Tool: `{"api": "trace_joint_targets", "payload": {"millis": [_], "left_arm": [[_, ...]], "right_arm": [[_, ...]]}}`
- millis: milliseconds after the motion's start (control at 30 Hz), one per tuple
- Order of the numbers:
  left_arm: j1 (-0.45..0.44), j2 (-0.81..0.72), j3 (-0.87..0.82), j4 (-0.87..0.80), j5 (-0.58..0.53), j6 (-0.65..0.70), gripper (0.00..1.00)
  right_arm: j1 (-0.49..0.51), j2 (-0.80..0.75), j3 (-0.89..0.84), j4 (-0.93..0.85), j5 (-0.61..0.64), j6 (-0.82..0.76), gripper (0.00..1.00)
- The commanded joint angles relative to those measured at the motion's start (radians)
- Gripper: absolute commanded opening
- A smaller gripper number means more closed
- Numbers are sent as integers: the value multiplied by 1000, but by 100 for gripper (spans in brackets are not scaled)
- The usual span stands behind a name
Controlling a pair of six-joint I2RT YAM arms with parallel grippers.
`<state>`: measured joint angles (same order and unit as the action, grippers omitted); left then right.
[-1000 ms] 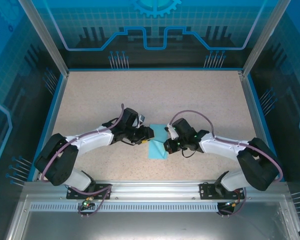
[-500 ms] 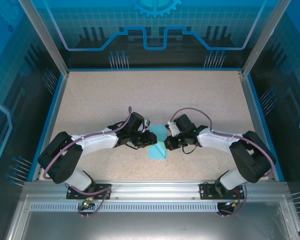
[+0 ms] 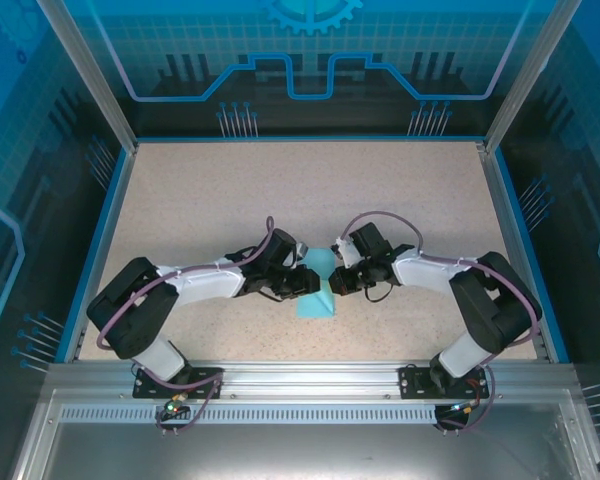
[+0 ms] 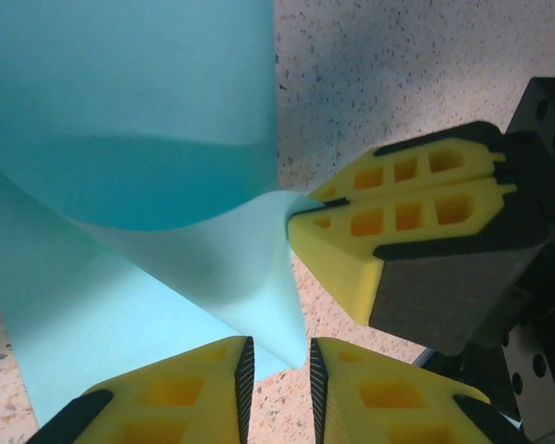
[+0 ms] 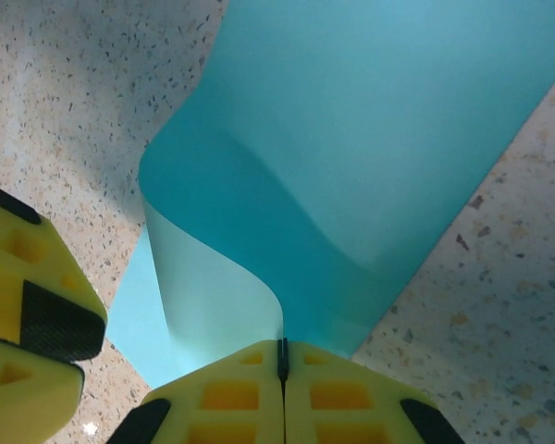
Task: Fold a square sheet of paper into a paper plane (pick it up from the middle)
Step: Fold the triangle a second time at the center of the table.
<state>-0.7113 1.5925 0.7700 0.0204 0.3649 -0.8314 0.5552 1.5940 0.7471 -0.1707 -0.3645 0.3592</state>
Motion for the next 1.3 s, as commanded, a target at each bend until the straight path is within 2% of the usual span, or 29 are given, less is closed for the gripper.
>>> {"api": "trace_joint_targets", "payload": {"millis": [0,467,833,1267], "left_arm": [[-11,14,8,22,-26,13,26],[-13,17,14,5,-40,20,26],[-14,24,15,10,-31,21,25],[-13,20,18,6,-26,25,25]], "right_arm": [[-19,32,35,-5,-48,-35,6],[-32,17,8,-20,-27,-11,5],[-33,-23,-50,51,-21,24,5],[-32,34,-17,55,-25,21,4]]}}
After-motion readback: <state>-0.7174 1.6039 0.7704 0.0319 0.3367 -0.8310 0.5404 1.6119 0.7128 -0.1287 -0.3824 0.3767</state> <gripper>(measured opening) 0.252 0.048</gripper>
